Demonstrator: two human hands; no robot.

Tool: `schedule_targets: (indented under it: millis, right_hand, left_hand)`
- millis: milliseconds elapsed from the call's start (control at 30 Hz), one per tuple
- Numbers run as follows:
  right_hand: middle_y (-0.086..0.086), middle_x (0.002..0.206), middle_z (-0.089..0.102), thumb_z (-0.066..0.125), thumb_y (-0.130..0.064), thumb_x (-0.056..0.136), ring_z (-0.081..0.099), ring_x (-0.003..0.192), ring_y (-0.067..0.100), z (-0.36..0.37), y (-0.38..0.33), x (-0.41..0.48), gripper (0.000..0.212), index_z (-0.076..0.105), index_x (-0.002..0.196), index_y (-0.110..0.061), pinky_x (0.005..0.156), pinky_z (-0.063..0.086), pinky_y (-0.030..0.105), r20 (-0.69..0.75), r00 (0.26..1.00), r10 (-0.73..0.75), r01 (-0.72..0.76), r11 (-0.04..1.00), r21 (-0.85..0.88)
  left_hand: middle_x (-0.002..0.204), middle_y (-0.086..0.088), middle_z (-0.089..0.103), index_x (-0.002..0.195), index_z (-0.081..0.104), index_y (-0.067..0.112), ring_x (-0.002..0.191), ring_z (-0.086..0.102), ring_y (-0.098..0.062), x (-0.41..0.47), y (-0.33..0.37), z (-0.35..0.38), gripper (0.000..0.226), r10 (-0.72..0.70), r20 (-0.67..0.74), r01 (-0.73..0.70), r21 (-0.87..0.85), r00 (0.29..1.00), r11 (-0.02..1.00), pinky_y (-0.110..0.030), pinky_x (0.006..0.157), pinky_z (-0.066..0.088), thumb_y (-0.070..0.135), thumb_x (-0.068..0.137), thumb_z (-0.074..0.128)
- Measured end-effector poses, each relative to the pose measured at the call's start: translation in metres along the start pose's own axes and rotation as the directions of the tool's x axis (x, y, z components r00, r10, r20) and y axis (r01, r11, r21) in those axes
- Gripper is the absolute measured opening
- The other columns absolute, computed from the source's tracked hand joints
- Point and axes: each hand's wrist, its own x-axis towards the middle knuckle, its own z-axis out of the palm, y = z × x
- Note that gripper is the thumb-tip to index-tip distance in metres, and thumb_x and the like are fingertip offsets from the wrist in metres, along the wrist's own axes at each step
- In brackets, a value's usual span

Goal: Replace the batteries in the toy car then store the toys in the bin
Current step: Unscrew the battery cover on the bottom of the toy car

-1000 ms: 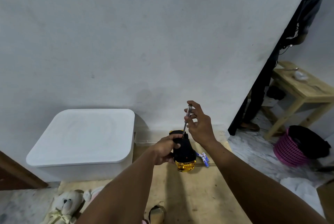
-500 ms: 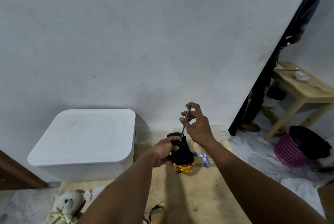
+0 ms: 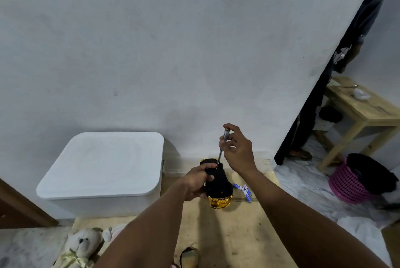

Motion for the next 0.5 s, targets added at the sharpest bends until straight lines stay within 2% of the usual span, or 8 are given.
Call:
schedule_targets:
  millis: [67,100,200,267,400,500]
  right_hand:
    - [-0.003,0.091,0.067,0.076,-0.013,0.084,0.066,0.069,0.008,-0.0013,-0.0020,-0.0011,0.039,0.062,0.116,-0.030,0.066,0.053,0.018,-0.040,0.999,-0.010,0.009,0.999,-0.031]
    - [-0.002,0.091,0.066,0.078,-0.015,0.082,0.065,0.068,0.008,-0.0018,-0.0025,-0.0009,0.038,0.064,0.114,-0.030,0.066,0.052,0.017,-0.063,0.998,-0.017,0.014,0.999,-0.044]
    - [-0.003,0.085,0.068,0.074,-0.007,0.085,0.067,0.064,0.009,-0.0011,-0.0026,0.0004,0.037,0.067,0.116,-0.026,0.070,0.061,0.033,-0.054,0.998,-0.018,0.016,0.999,-0.031]
    - [-0.006,0.083,0.068,0.069,-0.005,0.087,0.067,0.064,0.007,-0.0002,-0.0047,-0.0007,0.038,0.066,0.119,-0.025,0.071,0.061,0.035,-0.035,0.998,-0.056,0.054,0.997,-0.058]
    - [0.000,0.092,0.062,0.080,-0.013,0.080,0.062,0.068,0.012,0.0006,-0.0061,0.0007,0.038,0.069,0.113,-0.028,0.070,0.052,0.019,-0.068,0.993,-0.100,0.095,0.993,-0.071]
    - [0.003,0.088,0.063,0.079,-0.007,0.081,0.063,0.069,0.011,0.0004,-0.0059,0.0027,0.037,0.071,0.113,-0.023,0.067,0.051,0.015,-0.067,0.994,-0.090,0.087,0.995,-0.049]
  left_hand:
    - [0.119,-0.005,0.060,0.127,0.058,0.028,0.105,0.063,-0.032,-0.0007,-0.0012,-0.0012,0.045,-0.004,-0.007,0.004,-0.010,1.000,1.000,-0.045,0.075,0.059,-0.002,0.098,0.041]
    - [0.119,-0.005,0.059,0.127,0.058,0.028,0.107,0.062,-0.032,-0.0010,-0.0018,-0.0017,0.045,-0.008,-0.006,0.008,-0.016,1.000,1.000,-0.046,0.076,0.059,-0.002,0.098,0.041]
    - [0.123,-0.007,0.057,0.129,0.056,0.027,0.108,0.061,-0.033,-0.0032,-0.0020,-0.0011,0.045,-0.011,0.000,0.011,-0.012,1.000,1.000,-0.042,0.068,0.059,-0.002,0.098,0.041]
    - [0.121,-0.006,0.057,0.129,0.056,0.027,0.106,0.062,-0.032,-0.0035,-0.0017,0.0001,0.045,-0.009,-0.003,0.009,-0.015,1.000,1.000,-0.040,0.065,0.059,-0.002,0.098,0.040]
    - [0.125,-0.007,0.056,0.126,0.058,0.028,0.110,0.061,-0.034,-0.0021,-0.0013,0.0008,0.044,-0.010,-0.008,0.010,-0.032,1.000,0.999,-0.045,0.075,0.060,-0.003,0.098,0.041]
    - [0.127,-0.008,0.056,0.125,0.058,0.028,0.108,0.062,-0.034,-0.0031,-0.0020,0.0009,0.045,-0.008,-0.015,0.007,-0.031,1.000,0.999,-0.044,0.072,0.059,-0.003,0.097,0.041]
